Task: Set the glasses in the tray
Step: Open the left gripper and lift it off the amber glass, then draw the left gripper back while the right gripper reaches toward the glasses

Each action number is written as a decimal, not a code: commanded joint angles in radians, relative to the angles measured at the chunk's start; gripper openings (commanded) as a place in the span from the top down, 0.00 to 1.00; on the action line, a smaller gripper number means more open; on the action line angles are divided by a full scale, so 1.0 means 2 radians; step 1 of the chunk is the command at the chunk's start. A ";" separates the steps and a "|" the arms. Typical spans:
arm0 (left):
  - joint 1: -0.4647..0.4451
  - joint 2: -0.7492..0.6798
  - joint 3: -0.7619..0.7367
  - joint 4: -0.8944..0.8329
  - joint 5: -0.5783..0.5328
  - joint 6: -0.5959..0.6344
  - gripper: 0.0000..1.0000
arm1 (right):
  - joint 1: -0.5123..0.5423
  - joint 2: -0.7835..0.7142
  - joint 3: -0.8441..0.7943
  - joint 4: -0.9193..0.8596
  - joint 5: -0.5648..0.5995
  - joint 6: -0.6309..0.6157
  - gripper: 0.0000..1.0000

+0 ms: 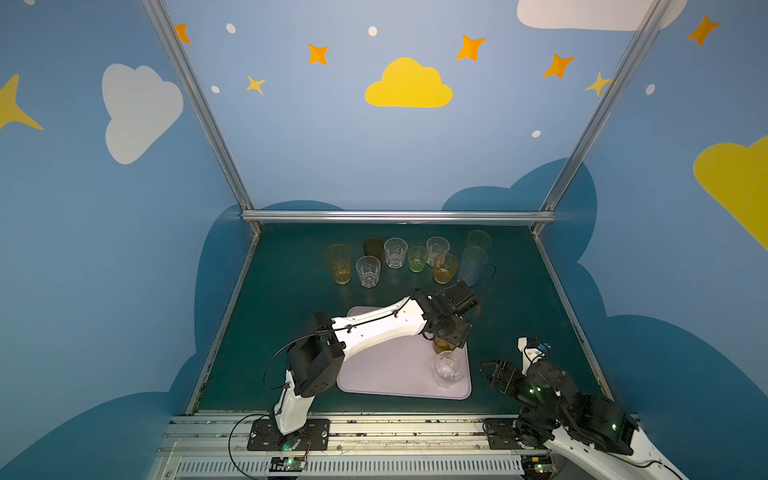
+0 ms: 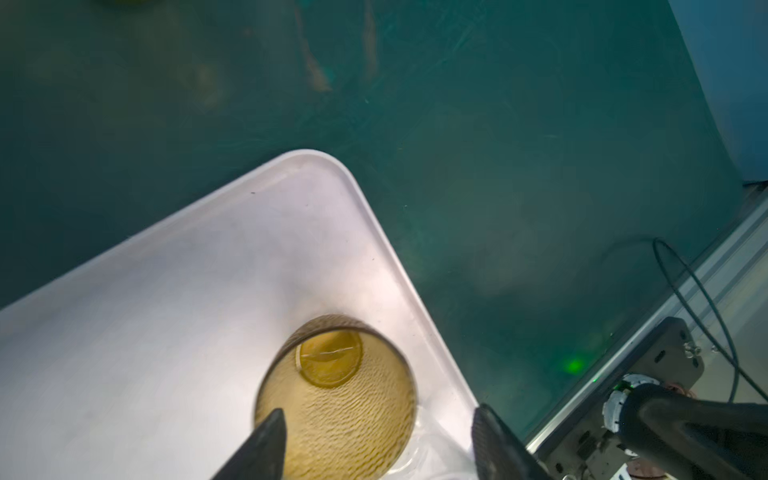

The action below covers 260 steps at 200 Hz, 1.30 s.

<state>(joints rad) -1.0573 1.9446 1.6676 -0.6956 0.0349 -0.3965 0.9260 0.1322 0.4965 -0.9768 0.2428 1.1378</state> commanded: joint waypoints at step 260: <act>0.099 -0.551 -0.419 0.077 -0.072 -0.051 0.00 | -0.165 0.664 0.450 0.076 -0.180 -0.339 0.14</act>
<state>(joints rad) -0.8627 0.8730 0.8448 -0.5156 -0.1886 -0.4755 0.6277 1.3506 1.2964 -0.7910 -0.0555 0.5423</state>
